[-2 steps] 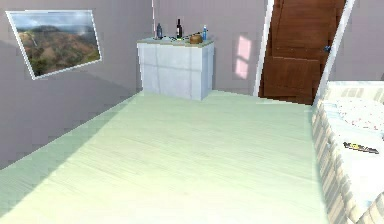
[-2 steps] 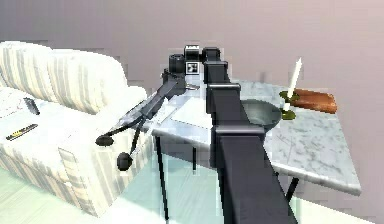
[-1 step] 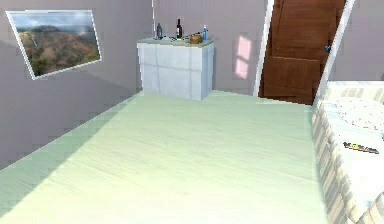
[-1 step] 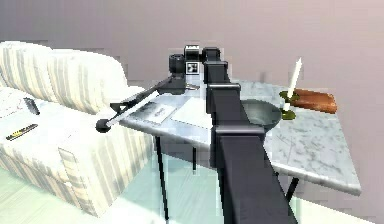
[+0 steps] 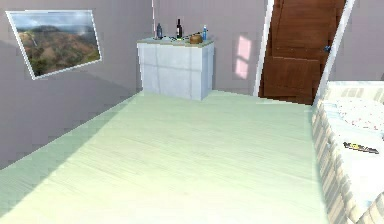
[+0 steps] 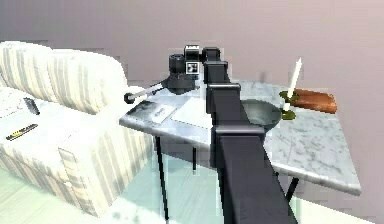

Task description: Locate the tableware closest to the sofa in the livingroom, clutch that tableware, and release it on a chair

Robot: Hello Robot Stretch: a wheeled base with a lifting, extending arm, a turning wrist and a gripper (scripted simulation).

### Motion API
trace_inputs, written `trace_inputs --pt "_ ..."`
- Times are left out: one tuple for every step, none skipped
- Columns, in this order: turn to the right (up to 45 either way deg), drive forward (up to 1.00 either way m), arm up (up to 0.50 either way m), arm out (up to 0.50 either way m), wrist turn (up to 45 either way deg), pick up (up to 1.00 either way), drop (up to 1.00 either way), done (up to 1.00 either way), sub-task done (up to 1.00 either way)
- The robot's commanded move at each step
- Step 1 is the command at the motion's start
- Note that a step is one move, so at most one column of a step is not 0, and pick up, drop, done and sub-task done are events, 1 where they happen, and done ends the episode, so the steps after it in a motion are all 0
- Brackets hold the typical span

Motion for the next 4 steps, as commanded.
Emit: trace_inputs --pt "0.0 0.0 0.0 0.0 45.0 0.0 0.0 0.0 0.0" --pt "0.0 0.0 0.0 0.0 36.0 0.0 0.0 0.0 0.0" --pt "0.0 0.0 -0.14 0.0 0.0 0.0 0.0 0.0 0.0" --pt "0.0 0.0 0.0 0.0 0.0 1.0 0.0 0.0 0.0"
